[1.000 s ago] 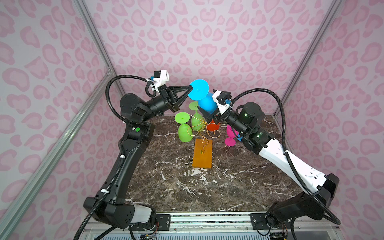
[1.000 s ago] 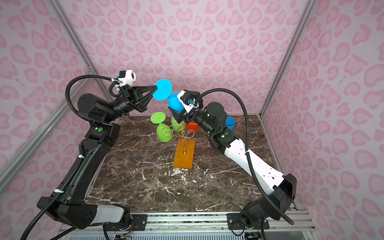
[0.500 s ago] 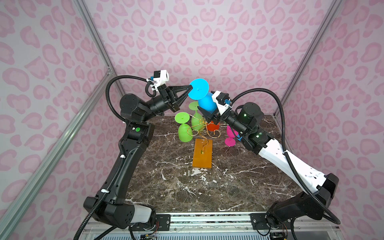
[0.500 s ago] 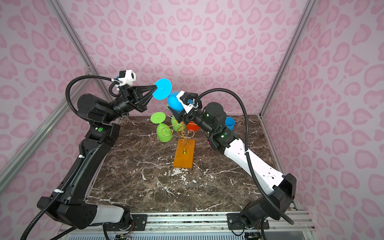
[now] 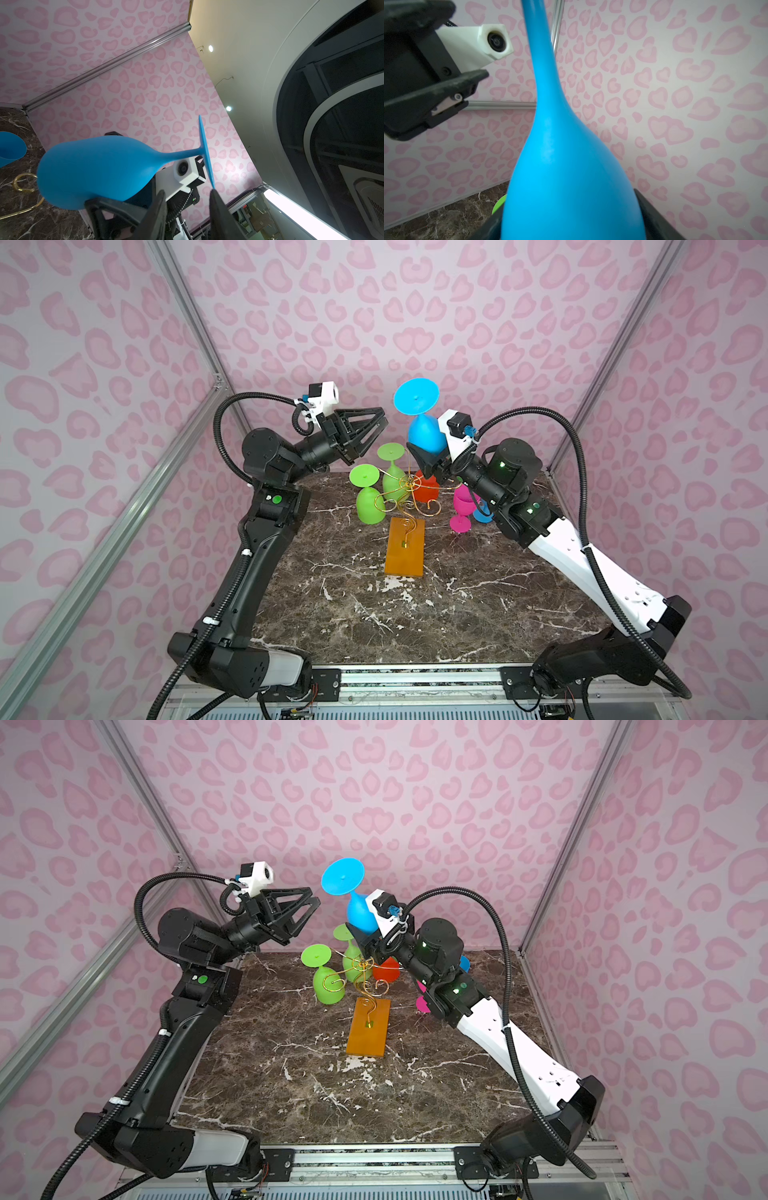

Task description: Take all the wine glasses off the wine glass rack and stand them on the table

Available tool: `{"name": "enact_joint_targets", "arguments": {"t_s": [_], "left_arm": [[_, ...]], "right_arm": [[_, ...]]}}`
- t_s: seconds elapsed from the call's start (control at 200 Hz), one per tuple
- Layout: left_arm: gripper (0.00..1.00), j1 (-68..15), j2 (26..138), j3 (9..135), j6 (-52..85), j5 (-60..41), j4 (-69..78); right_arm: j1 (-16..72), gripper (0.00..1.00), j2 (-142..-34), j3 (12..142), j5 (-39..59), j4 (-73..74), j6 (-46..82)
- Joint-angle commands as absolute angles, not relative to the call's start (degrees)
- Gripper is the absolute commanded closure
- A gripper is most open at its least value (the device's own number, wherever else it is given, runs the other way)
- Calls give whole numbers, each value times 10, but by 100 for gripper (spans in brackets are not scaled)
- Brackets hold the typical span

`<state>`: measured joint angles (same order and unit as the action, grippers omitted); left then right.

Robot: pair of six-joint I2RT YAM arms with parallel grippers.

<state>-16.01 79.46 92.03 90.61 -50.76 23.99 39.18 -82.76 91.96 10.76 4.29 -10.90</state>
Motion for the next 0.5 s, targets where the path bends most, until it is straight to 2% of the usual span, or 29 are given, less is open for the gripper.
{"name": "enact_joint_targets", "arguments": {"t_s": [0.0,0.12,0.33,0.495], "left_arm": [[57,-160,788,915,876,-507,254],[54,-160,783,918,801,-492,218],[53,-160,776,906,571,-418,166],[53,-167,775,866,403,-342,198]], "right_arm": [[384,29,-814,928,84,-12,-69],[371,30,-794,941,69,-81,-50],[341,32,-786,981,68,-208,-20],[339,33,-800,1024,59,-295,-31]]}}
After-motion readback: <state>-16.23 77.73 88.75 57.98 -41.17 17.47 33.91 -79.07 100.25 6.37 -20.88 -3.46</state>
